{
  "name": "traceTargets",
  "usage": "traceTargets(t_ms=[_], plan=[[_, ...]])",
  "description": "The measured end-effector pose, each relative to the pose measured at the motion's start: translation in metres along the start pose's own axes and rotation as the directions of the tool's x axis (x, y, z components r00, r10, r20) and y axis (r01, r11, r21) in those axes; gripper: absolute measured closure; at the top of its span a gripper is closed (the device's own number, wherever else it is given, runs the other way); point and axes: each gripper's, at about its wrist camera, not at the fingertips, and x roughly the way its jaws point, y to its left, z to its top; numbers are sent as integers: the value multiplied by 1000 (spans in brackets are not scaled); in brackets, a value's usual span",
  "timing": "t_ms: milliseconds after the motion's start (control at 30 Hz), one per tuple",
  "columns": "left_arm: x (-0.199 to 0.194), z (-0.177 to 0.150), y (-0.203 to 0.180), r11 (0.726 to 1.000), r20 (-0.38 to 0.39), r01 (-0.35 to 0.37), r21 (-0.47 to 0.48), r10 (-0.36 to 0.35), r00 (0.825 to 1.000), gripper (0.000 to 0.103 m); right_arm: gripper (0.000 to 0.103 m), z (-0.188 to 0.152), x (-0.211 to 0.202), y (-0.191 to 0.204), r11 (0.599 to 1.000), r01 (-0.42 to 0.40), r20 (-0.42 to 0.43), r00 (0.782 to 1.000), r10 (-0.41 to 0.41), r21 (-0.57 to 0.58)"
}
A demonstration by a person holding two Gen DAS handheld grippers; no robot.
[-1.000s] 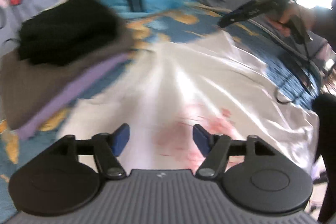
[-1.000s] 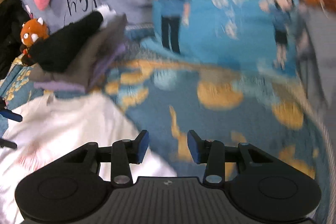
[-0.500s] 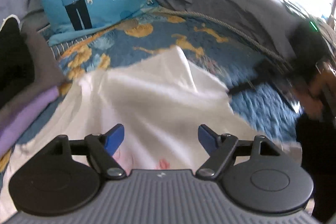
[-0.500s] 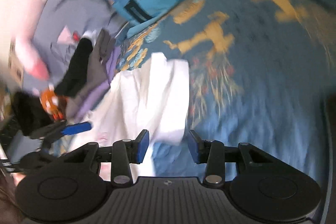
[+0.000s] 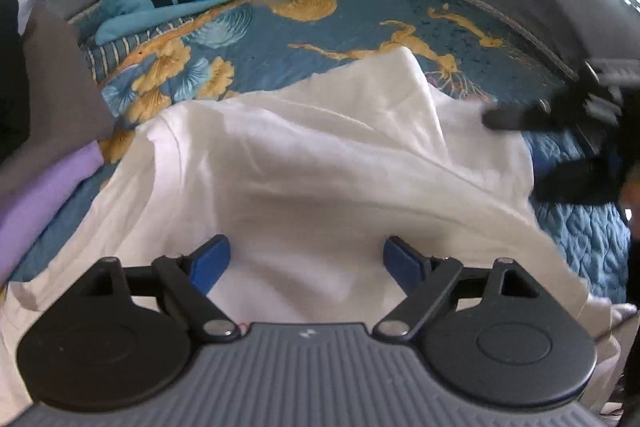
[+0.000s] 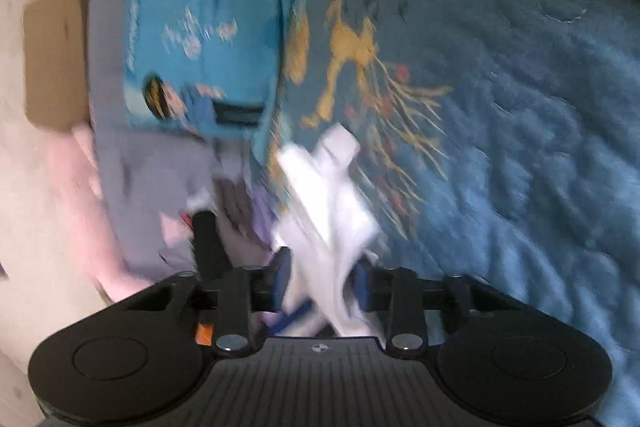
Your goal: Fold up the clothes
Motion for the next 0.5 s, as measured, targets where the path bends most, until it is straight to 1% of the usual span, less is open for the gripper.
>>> traceTargets(t_ms=[67, 100, 133, 167, 200, 233, 300, 333, 367, 400, 433, 467, 500], plan=[[1, -1, 0, 1000, -1, -6, -1, 6, 1000, 15, 97, -4, -7, 14, 998, 19, 69, 998, -14, -68], [1, 0, 0, 1000, -4, -9, 0, 9, 1000, 14, 98, -8, -11, 24, 988, 67, 102, 993, -53, -141], [2, 1, -1, 1000, -9, -12, 2, 13, 1000, 14, 98, -12, -15, 35, 968, 122, 137, 986, -93, -219], [3, 2, -1, 1000, -14, -16, 1, 16, 1000, 12, 98, -16, -20, 46, 939, 178, 175, 976, -131, -293], [5, 2, -1, 1000, -19, -19, -1, 19, 1000, 11, 98, -20, -24, 57, 902, 235, 216, 963, -164, -363], [6, 2, -2, 1000, -22, -23, -3, 23, 999, 10, 98, -20, -25, 58, 879, 298, 240, 946, -219, -373], [9, 2, -4, 1000, -27, -31, -5, 31, 999, 7, 99, -16, -24, 51, 836, 420, 274, 901, -337, -354], [10, 2, -4, 999, -29, -34, -5, 34, 999, 6, 100, -12, -21, 43, 813, 479, 285, 872, -398, -332], [11, 3, -5, 999, -31, -36, -5, 36, 999, 5, 100, -10, -22, 37, 797, 500, 292, 861, -416, -338], [10, 3, -5, 999, -29, -35, -2, 34, 999, 5, 100, -9, -26, 32, 798, 487, 292, 868, -401, -354], [8, 3, -6, 1000, -27, -31, 3, 31, 999, 5, 100, -10, -26, 34, 794, 485, 293, 870, -396, -367], [6, 4, -6, 1000, -24, -27, 8, 27, 999, 5, 100, -11, -26, 38, 781, 489, 298, 869, -396, -388], [4, 4, -7, 1000, -21, -24, 13, 24, 999, 5, 100, -11, -26, 40, 779, 483, 296, 872, -389, -399]])
